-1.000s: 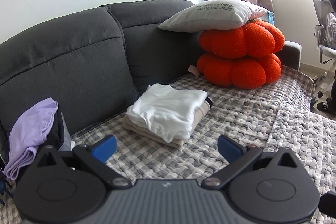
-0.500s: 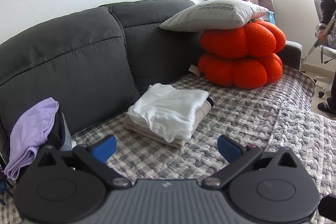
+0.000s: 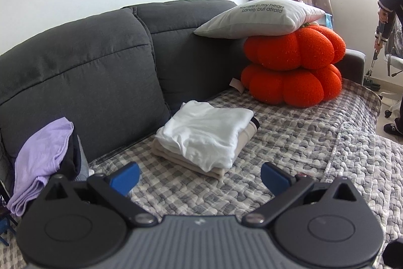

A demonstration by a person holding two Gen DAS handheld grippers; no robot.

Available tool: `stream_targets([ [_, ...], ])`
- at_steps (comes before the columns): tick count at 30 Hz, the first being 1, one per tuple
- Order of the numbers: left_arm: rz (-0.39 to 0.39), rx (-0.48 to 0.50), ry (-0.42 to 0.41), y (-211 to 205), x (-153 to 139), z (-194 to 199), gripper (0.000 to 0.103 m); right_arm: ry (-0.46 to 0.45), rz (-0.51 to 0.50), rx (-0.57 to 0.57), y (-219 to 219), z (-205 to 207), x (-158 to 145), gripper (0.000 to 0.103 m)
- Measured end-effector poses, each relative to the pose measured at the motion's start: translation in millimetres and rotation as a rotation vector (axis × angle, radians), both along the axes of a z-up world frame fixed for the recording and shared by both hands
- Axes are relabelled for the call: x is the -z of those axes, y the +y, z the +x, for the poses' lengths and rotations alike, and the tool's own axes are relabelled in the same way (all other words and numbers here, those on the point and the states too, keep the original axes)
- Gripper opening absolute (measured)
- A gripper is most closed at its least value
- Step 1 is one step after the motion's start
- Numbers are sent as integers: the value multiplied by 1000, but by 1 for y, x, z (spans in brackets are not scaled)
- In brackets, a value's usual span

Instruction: Fold clothes

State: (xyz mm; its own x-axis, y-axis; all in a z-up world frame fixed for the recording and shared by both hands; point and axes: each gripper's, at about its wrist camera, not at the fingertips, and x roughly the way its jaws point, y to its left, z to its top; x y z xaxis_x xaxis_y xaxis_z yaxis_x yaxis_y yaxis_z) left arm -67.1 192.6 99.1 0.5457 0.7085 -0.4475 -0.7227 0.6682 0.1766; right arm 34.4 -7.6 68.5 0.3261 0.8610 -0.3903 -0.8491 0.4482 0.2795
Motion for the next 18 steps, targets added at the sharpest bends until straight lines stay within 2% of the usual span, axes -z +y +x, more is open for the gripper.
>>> stream_targets([
  [18,23,-16,2,-1,0,0,103,1,-2,-10,1,-3,1,103],
])
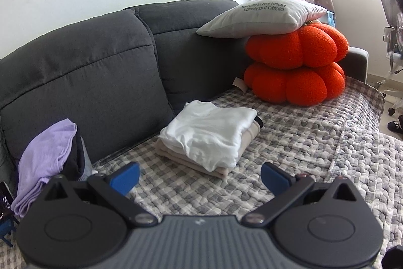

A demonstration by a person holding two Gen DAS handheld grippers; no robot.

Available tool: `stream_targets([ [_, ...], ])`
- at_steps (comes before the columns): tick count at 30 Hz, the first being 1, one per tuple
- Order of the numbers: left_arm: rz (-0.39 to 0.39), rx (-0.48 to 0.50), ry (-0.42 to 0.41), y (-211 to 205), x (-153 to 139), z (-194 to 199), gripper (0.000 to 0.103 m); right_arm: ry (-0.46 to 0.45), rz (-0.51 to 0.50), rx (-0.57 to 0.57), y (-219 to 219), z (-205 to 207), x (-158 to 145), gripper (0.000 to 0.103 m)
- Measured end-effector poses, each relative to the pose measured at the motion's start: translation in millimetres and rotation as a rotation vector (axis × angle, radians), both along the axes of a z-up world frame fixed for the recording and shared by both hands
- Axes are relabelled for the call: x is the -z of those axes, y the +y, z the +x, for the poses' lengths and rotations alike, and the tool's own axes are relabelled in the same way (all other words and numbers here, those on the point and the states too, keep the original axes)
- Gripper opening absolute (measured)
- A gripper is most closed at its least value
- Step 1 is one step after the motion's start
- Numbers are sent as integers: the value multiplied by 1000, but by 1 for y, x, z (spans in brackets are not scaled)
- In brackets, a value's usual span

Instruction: Fold clothes

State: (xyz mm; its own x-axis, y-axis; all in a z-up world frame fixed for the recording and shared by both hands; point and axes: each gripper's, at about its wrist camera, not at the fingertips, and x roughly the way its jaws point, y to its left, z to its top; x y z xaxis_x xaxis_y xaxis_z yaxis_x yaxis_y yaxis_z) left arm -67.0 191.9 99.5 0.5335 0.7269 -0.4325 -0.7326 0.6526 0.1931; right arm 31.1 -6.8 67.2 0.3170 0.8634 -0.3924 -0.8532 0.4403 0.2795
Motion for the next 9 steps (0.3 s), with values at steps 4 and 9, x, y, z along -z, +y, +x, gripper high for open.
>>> stream_targets([
  [4,7,-3,-2,0,0,0,103,1,1,0,0,0,0,103],
  [9,-3,-9,-4,2,-1,-1,103,4,3,0,0,0,0,103],
])
